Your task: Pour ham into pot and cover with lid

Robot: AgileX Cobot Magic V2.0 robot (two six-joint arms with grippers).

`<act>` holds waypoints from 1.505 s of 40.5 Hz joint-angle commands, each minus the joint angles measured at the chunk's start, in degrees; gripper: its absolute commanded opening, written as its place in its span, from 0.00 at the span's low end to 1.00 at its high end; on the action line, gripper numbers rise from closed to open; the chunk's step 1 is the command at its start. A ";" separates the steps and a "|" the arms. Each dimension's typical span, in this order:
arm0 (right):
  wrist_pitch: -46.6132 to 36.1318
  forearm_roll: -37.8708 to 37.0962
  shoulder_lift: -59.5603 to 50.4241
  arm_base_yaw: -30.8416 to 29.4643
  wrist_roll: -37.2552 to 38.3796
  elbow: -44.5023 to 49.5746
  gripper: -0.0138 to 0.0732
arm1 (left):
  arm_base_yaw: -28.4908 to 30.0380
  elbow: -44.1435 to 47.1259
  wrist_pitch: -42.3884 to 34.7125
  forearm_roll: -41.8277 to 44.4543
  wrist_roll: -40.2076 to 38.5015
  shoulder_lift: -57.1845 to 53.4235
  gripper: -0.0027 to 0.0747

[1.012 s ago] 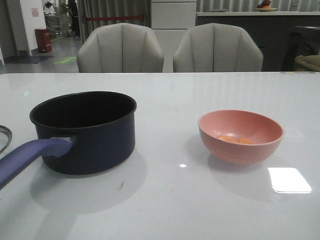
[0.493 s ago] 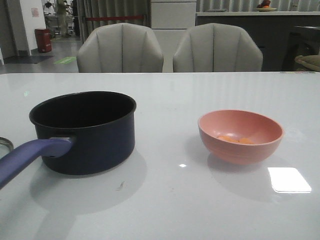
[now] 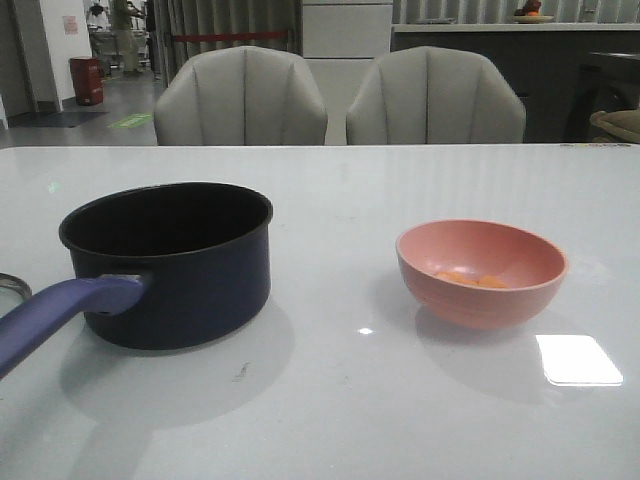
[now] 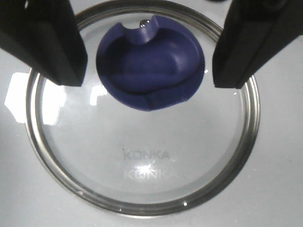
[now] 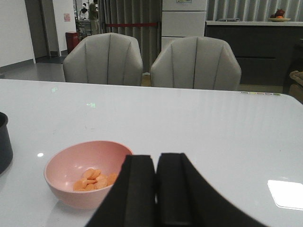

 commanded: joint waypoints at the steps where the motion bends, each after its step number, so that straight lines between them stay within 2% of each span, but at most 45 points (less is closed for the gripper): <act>1: -4.09 -0.02 -1.20 -0.39 -0.36 -0.28 0.33 | -0.36 -1.84 -0.13 0.50 0.18 -6.14 0.75; 10: -4.09 -0.02 -1.20 -0.39 -0.36 -0.28 0.33 | -0.36 -1.28 -2.64 -2.03 0.28 -15.92 0.75; 18: -4.09 -0.02 -1.20 -0.39 -0.36 -0.28 0.33 | -0.59 3.74 -6.23 -5.74 0.28 -28.10 0.75; 25: -4.09 -0.02 -1.20 -0.39 -0.36 -0.28 0.33 | -3.48 12.20 -14.78 -5.74 0.28 -40.50 0.75; 39: -4.10 -0.02 -1.14 -0.39 -0.36 -0.28 0.33 | -14.99 30.86 -26.93 -5.74 0.28 -65.95 0.75; 52: -4.10 -0.02 -1.14 -0.39 -0.36 -0.28 0.33 | -16.02 48.27 -37.49 -9.42 0.28 -88.19 0.75; 61: -4.41 -0.02 -1.14 -0.39 -0.36 -0.28 0.33 | -16.14 53.40 -42.14 -10.04 0.28 -94.13 0.75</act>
